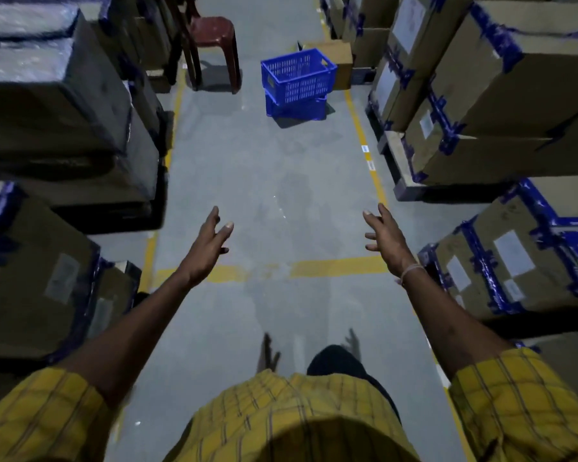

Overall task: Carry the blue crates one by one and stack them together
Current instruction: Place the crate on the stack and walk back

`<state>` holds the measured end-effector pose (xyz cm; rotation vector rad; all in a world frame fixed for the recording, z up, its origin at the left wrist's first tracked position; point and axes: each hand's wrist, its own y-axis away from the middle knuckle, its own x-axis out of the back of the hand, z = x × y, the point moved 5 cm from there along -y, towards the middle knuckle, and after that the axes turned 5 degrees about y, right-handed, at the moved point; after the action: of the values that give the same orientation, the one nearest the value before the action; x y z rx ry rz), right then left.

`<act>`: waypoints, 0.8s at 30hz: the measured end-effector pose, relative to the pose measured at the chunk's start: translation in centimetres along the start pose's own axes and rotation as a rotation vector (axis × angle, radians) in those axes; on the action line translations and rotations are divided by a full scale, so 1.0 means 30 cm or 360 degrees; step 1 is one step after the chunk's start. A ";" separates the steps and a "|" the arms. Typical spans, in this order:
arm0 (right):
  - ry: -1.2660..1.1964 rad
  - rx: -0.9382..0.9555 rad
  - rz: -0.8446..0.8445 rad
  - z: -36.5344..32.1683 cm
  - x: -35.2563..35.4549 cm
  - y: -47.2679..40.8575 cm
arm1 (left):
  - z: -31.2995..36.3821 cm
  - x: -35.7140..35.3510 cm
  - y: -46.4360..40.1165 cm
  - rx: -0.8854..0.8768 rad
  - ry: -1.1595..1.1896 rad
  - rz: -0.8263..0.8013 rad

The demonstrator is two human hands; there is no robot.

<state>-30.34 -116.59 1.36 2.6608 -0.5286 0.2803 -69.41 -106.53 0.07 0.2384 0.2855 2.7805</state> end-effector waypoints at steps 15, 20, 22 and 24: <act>-0.0010 -0.0050 0.0021 -0.441 -0.149 -1.262 | 0.220 0.163 -1.311 0.0048 -0.0019 0.0037; 0.0029 0.0000 0.0010 -0.701 -0.132 -1.636 | 0.418 0.143 -1.728 -0.0030 0.0005 0.0063; 0.0023 0.0026 -0.0004 -0.786 -0.119 -1.772 | 0.470 0.129 -1.874 -0.0053 0.0006 0.0078; 0.0041 0.0043 0.0007 -0.862 -0.097 -1.921 | 0.517 0.114 -2.035 -0.0078 -0.0003 0.0073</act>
<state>-12.68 -55.92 3.28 2.6790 -0.5265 0.3246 -50.60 -46.34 1.82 0.2385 0.2137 2.8287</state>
